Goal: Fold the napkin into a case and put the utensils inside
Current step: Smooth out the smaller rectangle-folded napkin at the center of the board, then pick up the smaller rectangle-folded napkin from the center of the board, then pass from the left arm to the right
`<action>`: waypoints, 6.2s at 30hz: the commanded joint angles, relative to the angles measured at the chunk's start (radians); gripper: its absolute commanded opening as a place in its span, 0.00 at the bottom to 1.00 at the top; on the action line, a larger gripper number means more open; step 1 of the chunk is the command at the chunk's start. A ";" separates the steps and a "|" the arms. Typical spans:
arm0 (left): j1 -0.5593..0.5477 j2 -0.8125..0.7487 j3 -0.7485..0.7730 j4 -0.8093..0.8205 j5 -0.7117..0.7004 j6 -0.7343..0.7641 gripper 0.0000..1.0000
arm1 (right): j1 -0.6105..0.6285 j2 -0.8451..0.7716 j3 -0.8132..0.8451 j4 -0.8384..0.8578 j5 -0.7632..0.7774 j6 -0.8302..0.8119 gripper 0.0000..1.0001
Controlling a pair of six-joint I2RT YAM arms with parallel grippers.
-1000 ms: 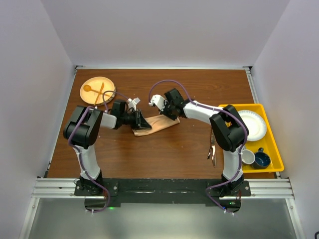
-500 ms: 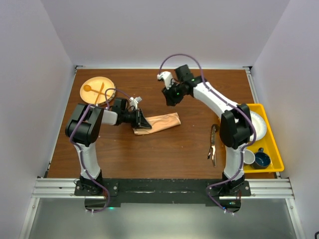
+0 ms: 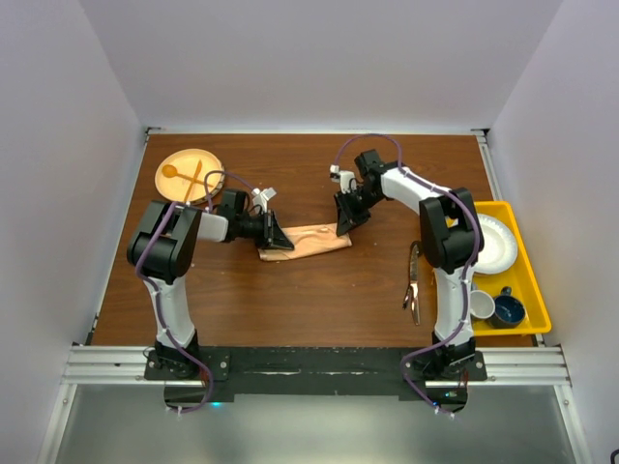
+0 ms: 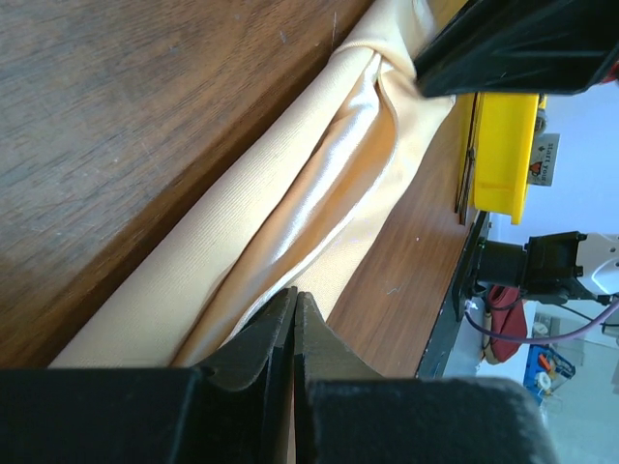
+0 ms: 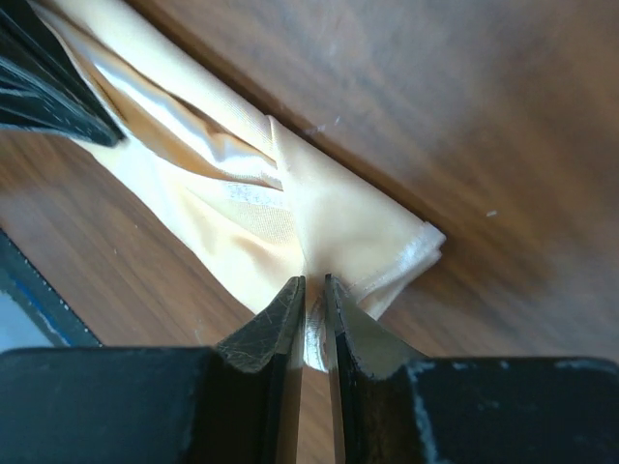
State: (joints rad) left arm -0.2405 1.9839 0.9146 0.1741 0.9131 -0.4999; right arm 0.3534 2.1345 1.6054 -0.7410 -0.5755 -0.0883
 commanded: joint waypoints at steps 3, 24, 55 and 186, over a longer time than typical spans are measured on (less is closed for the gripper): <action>0.006 0.058 -0.017 -0.111 -0.158 0.090 0.08 | 0.004 0.021 -0.064 0.063 0.015 0.044 0.17; -0.097 -0.148 0.003 0.160 0.156 0.017 0.33 | -0.014 0.070 -0.102 0.074 0.129 -0.013 0.15; -0.011 0.033 0.605 -0.684 0.038 0.998 0.77 | -0.013 0.053 -0.114 0.078 0.164 -0.143 0.15; 0.076 -0.375 0.494 -0.484 -0.117 0.899 1.00 | 0.101 -0.067 0.171 0.165 0.126 -0.450 0.00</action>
State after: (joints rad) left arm -0.2443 1.7153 1.4117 -0.4370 0.8059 0.6296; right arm 0.4507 2.1567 1.7802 -0.7292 -0.5873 -0.5209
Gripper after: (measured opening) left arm 0.996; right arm 0.056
